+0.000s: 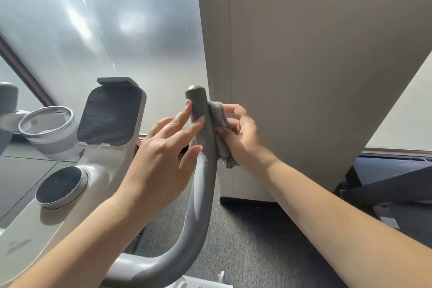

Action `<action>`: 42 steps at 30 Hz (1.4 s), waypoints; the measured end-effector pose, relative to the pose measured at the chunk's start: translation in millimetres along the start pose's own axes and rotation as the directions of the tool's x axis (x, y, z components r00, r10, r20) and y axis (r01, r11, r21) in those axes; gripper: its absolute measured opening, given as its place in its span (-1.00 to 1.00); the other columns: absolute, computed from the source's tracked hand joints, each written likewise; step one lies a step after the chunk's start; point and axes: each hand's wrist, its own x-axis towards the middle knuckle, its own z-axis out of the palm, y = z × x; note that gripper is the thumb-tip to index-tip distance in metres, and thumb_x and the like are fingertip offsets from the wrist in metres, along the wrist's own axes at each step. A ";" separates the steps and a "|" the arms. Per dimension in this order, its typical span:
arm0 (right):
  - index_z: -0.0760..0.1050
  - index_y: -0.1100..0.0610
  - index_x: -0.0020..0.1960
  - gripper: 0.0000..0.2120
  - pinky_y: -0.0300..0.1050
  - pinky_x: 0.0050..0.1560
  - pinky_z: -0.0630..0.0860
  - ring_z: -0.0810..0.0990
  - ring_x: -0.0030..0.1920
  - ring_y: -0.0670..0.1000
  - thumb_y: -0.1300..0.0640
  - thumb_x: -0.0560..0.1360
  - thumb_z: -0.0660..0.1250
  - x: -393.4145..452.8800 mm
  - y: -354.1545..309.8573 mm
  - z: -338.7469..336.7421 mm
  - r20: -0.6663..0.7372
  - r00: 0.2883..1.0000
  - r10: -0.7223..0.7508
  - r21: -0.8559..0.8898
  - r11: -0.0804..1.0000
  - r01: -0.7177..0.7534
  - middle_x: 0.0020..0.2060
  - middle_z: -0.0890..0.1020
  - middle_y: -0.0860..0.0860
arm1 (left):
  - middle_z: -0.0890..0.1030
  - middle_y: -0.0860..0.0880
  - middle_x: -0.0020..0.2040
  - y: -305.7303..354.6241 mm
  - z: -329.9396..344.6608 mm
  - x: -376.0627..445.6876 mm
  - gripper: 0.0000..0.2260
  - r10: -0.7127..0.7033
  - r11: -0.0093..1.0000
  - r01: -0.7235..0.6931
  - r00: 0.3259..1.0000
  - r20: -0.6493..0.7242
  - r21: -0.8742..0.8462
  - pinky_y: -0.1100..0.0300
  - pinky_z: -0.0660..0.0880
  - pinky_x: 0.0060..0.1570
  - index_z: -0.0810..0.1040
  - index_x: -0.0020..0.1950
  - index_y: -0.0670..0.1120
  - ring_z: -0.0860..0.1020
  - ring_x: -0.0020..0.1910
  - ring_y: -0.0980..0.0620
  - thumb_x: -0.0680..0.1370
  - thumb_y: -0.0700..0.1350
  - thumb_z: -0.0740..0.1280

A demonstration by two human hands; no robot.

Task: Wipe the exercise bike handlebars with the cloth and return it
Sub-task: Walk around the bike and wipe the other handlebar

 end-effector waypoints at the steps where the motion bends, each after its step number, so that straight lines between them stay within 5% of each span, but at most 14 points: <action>1: 0.42 -0.16 0.08 -0.75 0.16 -0.06 0.61 0.66 -0.09 0.17 0.14 0.48 0.26 8.2 -7.0 1.0 -0.013 1.000 -0.024 -0.018 1.000 0.024 -0.04 0.66 0.15 | 0.30 -0.01 0.44 0.2 -0.6 -1.4 -0.60 0.007 1.000 -0.007 1.000 0.004 -0.001 0.13 0.25 0.30 0.43 0.35 0.01 0.38 0.34 -0.13 0.51 -0.03 0.22; 8: 0.31 -0.01 -0.02 -0.81 -0.13 -0.26 0.51 0.54 -0.21 0.06 0.28 0.59 0.18 1.5 -10.8 0.9 0.070 0.997 -0.025 -0.041 0.999 0.028 -0.17 0.58 0.13 | 0.29 0.10 0.41 0.4 -4.6 -13.9 -0.55 0.044 0.999 -0.045 0.996 0.074 0.015 0.28 0.20 0.28 0.43 0.37 -0.02 0.38 0.29 0.00 0.51 0.06 0.13; 14: 0.33 0.07 -0.03 -0.81 0.03 -0.30 0.57 0.57 -0.22 0.16 0.35 0.57 0.18 -40.1 8.7 -4.9 0.112 0.987 0.111 0.054 0.992 -0.118 -0.15 0.56 0.23 | 0.33 0.13 0.40 2.2 -2.1 -31.7 -0.57 0.024 1.000 -0.025 0.992 0.123 0.006 0.34 0.15 0.29 0.44 0.35 0.02 0.33 0.30 0.06 0.51 0.06 0.13; 22: 0.29 0.00 -0.06 -0.77 0.05 -0.13 0.49 0.52 -0.19 0.09 0.34 0.58 0.15 -0.5 -11.3 2.7 0.042 0.999 0.026 -0.058 0.998 -0.024 -0.23 0.58 0.05 | 0.46 0.20 0.29 9.9 -12.7 -56.3 -0.59 -0.002 1.000 -0.001 0.975 0.222 0.010 0.17 0.33 0.27 0.48 0.30 0.12 0.42 0.28 0.08 0.49 0.14 0.13; 27: 0.30 0.01 -0.05 -0.80 0.30 -0.17 0.58 0.56 -0.26 0.17 0.30 0.56 0.18 -61.6 16.6 -1.2 0.080 0.993 0.091 -0.060 0.994 -0.086 -0.21 0.57 0.16 | 0.45 0.26 0.26 13.8 -15.6 -72.7 -0.58 -0.052 0.998 0.060 0.973 0.225 -0.032 0.37 0.20 0.25 0.45 0.31 0.18 0.37 0.25 0.19 0.46 0.16 0.14; 30: 0.34 -0.01 -0.01 -0.81 0.23 -0.22 0.62 0.63 -0.23 0.23 0.24 0.49 0.24 -92.0 30.3 7.4 0.120 0.983 0.140 -0.068 0.989 -0.133 -0.15 0.61 0.20 | 0.53 0.22 0.18 14.6 -19.0 -77.0 -0.62 -0.077 0.994 0.090 0.977 0.198 -0.058 0.44 0.20 0.20 0.51 0.26 0.12 0.39 0.18 0.22 0.44 0.02 0.27; 34: 0.32 0.05 0.07 -0.82 0.24 -0.10 0.60 0.61 -0.19 0.18 0.27 0.55 0.22 -75.1 12.4 6.3 0.010 0.982 0.187 -0.052 0.981 -0.186 -0.14 0.61 0.12 | 0.55 0.27 0.04 20.7 -28.7 -90.6 -0.71 -0.110 0.993 0.116 0.983 0.144 -0.032 0.25 0.39 0.11 0.61 0.12 0.11 0.47 0.08 0.18 0.42 0.01 0.31; 42: 0.28 -0.10 -0.13 -0.72 -0.01 -0.41 0.51 0.52 -0.36 0.11 0.29 0.52 0.18 -93.5 10.3 18.2 -0.052 0.989 0.138 -0.101 0.985 -0.143 -0.28 0.56 -0.03 | 0.66 0.15 -0.13 27.5 -42.7 -128.5 -0.78 -0.267 0.962 0.273 0.955 0.126 -0.028 0.30 0.40 -0.04 0.68 -0.05 0.08 0.50 -0.07 0.17 0.36 0.00 0.34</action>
